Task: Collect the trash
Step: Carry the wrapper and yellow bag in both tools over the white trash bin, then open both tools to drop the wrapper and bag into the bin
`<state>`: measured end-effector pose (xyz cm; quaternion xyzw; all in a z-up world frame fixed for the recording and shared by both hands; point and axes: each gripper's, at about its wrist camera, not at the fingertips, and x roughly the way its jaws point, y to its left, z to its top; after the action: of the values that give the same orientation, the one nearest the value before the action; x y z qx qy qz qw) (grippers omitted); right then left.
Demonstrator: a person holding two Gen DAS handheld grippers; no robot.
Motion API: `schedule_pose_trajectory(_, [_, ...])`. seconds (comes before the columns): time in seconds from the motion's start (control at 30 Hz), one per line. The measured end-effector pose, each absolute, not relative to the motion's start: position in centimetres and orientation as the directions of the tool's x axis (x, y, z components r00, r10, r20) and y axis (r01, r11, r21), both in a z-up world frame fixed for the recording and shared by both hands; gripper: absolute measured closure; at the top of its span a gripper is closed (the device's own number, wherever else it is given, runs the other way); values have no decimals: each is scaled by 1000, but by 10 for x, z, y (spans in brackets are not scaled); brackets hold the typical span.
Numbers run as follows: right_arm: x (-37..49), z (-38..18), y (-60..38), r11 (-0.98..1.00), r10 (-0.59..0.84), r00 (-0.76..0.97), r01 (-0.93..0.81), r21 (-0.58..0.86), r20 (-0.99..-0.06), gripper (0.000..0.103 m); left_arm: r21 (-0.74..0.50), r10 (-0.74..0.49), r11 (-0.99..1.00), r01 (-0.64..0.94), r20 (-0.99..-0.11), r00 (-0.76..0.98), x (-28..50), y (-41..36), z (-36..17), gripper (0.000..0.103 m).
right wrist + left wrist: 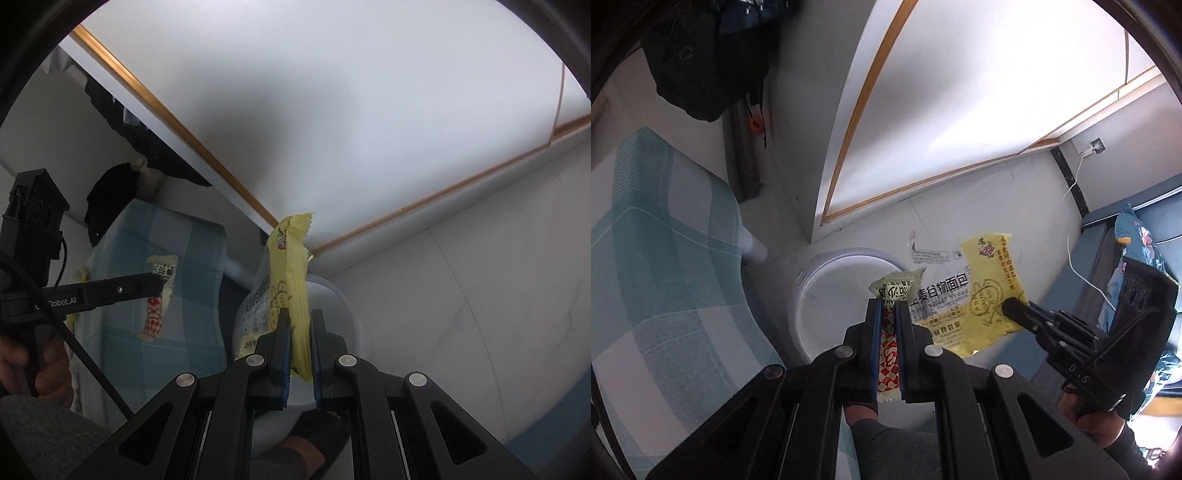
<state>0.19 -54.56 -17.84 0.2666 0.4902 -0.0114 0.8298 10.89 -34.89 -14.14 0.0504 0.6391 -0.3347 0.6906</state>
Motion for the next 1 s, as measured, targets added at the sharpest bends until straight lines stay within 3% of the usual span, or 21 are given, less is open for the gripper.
schedule_pose_trajectory(0.23, [6,-232,-544,840,289,442,308,446,-849,94,-316,-312,776,546,-944,-104,108,-383,-169,99])
schedule_pose_trajectory(0.73, [33,-282,-515,841,353,344,292,456,-870,91,-218,-127,829,514,-970,-207,111,-392,-218,96])
schedule_pose_trajectory(0.8, [40,-285,-512,834,363,352,290,470,-862,87,-221,-125,833,507,-968,-215,113,-392,-220,95])
schedule_pose_trajectory(0.87, [42,-285,-510,836,357,351,292,464,-866,80,-224,-125,841,493,-966,-227,114,-391,-220,83])
schedule_pose_trajectory(0.93, [40,-285,-511,833,363,347,294,468,-865,74,-234,-139,847,478,-964,-225,116,-390,-219,64])
schedule_pose_trajectory(1.0, [40,-289,-510,829,372,343,295,475,-862,71,-236,-152,847,476,-966,-208,117,-389,-214,57])
